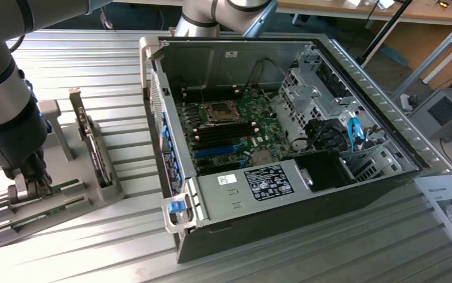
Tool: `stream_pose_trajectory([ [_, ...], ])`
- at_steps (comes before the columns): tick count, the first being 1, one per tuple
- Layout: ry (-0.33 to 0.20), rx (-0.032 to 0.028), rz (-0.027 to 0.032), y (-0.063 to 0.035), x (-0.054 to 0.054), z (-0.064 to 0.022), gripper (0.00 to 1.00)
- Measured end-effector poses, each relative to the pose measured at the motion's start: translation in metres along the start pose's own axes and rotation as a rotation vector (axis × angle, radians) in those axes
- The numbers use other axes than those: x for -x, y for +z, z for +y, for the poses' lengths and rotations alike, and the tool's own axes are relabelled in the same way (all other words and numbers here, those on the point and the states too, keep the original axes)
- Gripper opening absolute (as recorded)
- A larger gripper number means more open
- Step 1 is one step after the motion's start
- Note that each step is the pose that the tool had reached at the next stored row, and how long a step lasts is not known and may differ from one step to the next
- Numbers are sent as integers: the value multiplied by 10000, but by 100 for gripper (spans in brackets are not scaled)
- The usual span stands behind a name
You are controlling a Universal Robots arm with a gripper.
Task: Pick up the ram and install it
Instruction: 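Pick up the ram and move it above insertion slot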
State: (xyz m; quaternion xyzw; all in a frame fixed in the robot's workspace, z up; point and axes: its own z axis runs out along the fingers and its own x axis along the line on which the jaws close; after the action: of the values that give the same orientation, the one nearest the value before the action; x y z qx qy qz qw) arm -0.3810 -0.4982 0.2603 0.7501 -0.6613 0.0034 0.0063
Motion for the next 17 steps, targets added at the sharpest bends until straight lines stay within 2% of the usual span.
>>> stream_pose_trajectory([
  [14, -249, -4, 2, 1, -7, 1, 24],
  [15, -248, -3, 2, 0, -13, 2, 31],
  [17, -248, -5, 1, 0, -14, 2, 31],
])
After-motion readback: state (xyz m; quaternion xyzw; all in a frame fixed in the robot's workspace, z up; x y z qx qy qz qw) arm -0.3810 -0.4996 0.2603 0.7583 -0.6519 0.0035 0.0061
